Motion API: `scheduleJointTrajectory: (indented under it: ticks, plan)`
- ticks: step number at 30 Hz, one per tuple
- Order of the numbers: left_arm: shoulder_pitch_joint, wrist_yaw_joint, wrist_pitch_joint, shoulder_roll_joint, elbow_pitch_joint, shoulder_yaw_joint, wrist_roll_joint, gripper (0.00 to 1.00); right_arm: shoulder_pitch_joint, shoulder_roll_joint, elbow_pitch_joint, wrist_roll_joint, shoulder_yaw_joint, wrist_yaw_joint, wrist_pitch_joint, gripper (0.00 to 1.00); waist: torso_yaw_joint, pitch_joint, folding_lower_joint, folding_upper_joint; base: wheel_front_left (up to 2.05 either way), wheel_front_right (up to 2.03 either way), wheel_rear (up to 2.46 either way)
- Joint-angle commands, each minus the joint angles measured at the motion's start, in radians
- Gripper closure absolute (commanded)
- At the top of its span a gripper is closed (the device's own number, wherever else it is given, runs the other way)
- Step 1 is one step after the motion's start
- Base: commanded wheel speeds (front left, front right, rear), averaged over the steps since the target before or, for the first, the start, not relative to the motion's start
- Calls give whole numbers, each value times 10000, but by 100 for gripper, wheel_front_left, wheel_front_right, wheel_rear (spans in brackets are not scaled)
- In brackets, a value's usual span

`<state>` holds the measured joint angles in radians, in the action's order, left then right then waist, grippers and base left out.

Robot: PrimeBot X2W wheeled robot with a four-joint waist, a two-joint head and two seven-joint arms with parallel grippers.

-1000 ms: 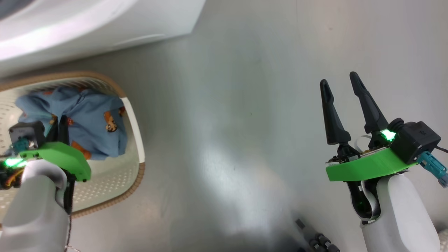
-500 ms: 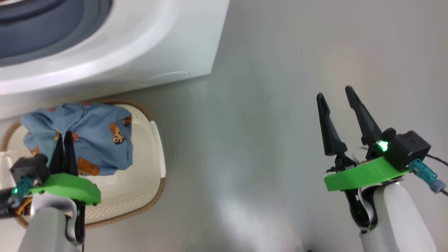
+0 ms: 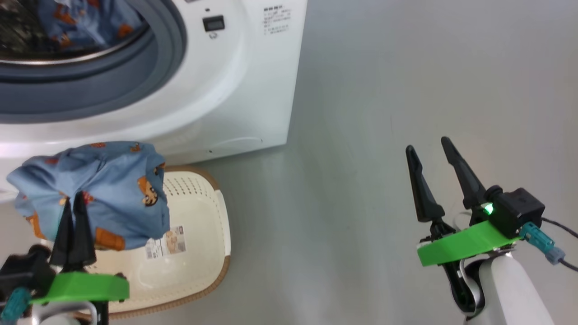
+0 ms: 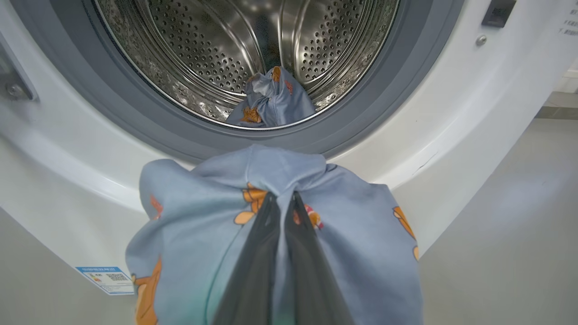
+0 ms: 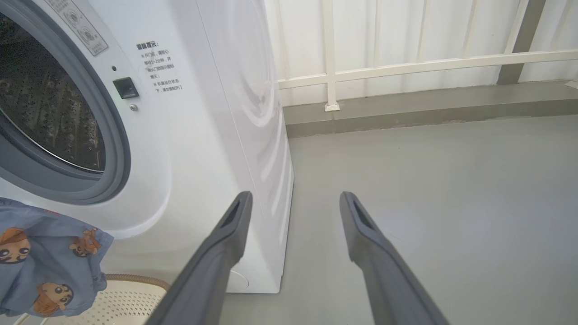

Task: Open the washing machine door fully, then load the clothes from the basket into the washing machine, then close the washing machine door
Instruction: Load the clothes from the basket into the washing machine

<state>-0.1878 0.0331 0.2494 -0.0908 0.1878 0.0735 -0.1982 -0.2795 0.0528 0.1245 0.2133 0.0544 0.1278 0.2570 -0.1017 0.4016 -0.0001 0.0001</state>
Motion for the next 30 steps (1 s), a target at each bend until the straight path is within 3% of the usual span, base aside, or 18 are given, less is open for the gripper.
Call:
scheduleJointTrajectory:
  ticks: [1,9,30]
  plan:
    - [232,59,123,-163,-431,419,166,100,292,-26,-180,-151,255,29,48,0,131,-488,1,-1,0,0,0]
    - [1327,101,124,185,-1725,885,405,100,652,-26,-124,-285,283,29,48,0,147,-1373,1,-1,0,0,0]
    - [3273,-115,124,400,-2707,1029,416,100,1628,-26,-82,-414,144,29,48,0,514,-3022,1,-1,0,0,0]
